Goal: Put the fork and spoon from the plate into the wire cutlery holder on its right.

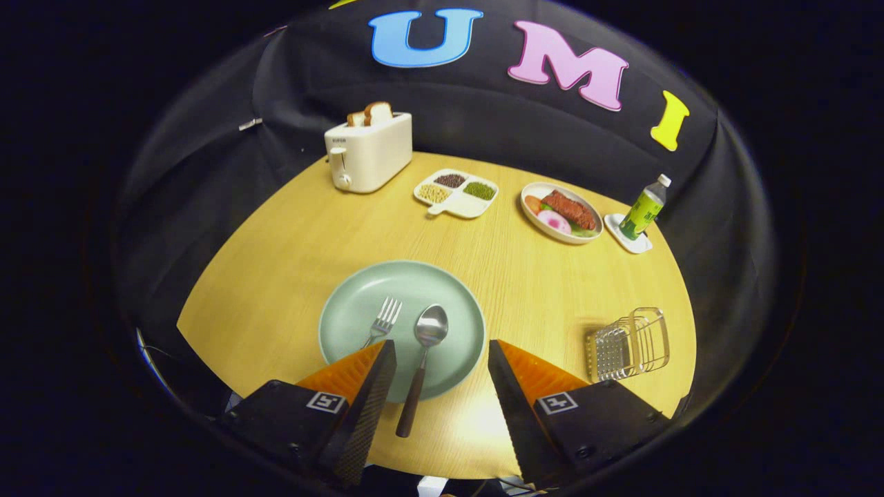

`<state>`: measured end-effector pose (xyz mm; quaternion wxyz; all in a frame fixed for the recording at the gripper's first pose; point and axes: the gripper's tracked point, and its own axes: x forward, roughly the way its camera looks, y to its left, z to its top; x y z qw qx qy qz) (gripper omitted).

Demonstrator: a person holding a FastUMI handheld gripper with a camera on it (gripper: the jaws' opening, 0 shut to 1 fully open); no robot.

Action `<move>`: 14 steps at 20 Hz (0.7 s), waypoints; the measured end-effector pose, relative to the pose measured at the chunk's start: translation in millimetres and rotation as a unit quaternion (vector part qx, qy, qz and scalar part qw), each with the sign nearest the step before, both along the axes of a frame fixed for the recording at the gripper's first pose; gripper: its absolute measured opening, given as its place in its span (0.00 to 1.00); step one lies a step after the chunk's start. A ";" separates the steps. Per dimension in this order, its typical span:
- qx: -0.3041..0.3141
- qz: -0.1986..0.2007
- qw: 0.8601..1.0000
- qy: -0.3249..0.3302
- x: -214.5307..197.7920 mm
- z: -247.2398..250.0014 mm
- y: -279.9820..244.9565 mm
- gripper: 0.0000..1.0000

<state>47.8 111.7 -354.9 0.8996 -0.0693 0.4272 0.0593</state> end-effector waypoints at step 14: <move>-0.043 0.053 0.971 0.231 -15.9 -99.5 13.8 0.52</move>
